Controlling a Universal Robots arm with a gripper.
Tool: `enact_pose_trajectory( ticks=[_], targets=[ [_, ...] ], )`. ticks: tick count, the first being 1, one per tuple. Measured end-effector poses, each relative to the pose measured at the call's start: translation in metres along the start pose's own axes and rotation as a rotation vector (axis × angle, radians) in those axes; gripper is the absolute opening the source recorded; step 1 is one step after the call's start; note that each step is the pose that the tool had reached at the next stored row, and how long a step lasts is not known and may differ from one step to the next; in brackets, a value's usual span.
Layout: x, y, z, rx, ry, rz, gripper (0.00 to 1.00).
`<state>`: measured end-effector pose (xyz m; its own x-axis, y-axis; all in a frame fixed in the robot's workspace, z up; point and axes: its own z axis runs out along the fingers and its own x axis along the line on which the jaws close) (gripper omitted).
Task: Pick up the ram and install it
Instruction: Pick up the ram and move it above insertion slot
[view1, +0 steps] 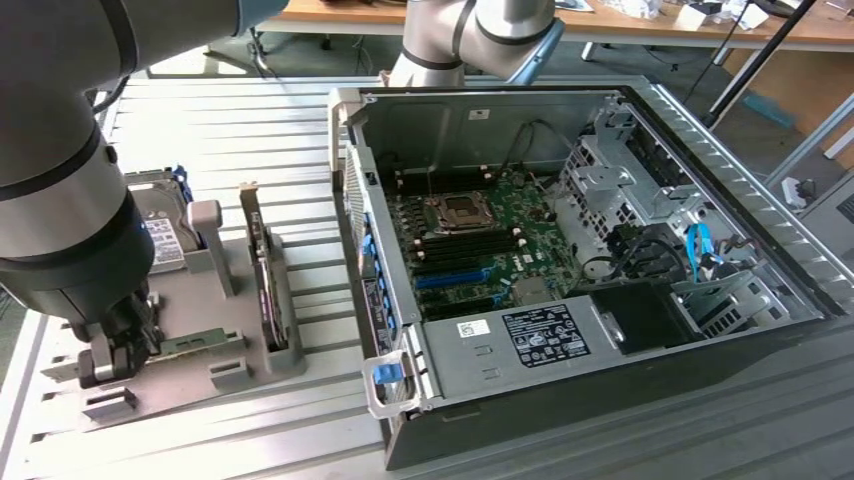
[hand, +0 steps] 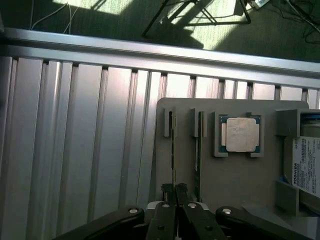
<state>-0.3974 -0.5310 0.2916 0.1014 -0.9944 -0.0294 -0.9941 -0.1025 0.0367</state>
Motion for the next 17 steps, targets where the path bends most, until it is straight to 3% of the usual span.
enact_pose_trajectory(
  ticks=[17],
  targets=[
    [-0.001,0.0014,-0.0381,0.0000,0.0013,0.000,0.12]
  ],
)
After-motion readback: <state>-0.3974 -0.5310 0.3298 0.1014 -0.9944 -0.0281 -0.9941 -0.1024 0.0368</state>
